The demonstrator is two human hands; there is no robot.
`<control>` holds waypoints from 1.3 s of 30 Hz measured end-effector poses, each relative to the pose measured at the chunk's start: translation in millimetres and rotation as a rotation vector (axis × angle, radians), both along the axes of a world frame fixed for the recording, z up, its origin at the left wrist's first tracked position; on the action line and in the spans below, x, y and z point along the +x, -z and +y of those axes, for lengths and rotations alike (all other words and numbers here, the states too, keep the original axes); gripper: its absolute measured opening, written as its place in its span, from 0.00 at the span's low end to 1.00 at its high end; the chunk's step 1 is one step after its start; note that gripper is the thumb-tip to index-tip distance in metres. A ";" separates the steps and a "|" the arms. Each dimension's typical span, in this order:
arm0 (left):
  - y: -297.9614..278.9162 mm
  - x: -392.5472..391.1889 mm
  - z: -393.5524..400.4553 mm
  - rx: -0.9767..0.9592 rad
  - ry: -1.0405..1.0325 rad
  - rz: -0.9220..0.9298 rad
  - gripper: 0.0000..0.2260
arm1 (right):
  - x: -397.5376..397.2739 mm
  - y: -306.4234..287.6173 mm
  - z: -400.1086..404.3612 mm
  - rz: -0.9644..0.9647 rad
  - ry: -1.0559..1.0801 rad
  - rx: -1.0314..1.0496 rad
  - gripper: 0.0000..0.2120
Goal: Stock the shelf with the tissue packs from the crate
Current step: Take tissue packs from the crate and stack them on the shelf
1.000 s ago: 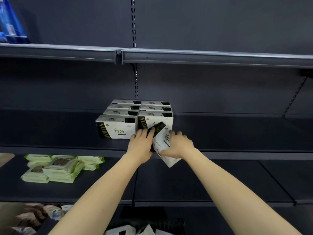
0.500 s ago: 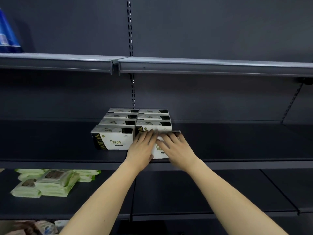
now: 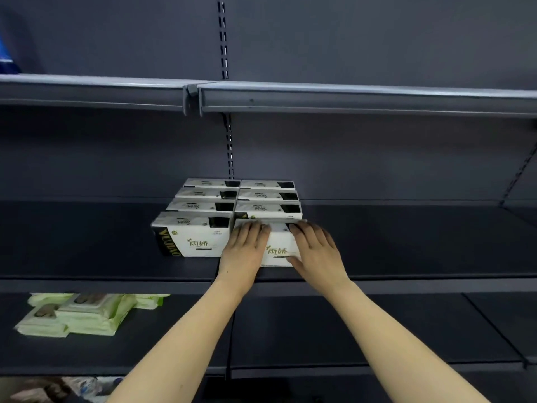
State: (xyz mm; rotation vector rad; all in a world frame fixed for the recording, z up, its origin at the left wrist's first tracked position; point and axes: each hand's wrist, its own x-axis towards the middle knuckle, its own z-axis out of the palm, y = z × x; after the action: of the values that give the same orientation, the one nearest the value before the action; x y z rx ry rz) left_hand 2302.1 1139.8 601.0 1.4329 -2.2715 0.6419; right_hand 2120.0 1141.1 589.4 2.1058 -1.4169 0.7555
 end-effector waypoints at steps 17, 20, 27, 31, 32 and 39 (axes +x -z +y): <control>7.9 8.0 -30.5 -0.034 -0.020 -0.055 0.50 | 17.7 6.5 -28.2 -0.089 -0.005 -0.014 0.37; 8.9 8.0 -29.8 -0.018 -0.044 -0.048 0.50 | 22.2 3.9 -24.5 -0.098 0.030 0.023 0.38; 4.4 5.6 -6.1 0.060 -0.078 -0.080 0.42 | 26.7 6.3 2.3 -0.162 0.130 0.064 0.39; 13.1 4.5 19.3 -0.010 -0.031 -0.007 0.39 | 18.1 9.2 27.0 -0.147 0.148 0.069 0.33; 15.0 3.9 27.0 -0.024 -0.028 0.007 0.38 | 15.3 10.3 33.2 -0.134 0.150 0.076 0.32; 50.0 -5.5 86.9 0.040 -0.026 0.023 0.31 | -0.2 42.9 90.3 -0.070 0.154 0.190 0.31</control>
State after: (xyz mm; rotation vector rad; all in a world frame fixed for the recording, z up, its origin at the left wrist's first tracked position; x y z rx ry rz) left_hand 2296.6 1226.7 551.0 1.4830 -2.2632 0.5877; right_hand 2119.8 1231.4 546.5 2.0956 -1.7267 0.6621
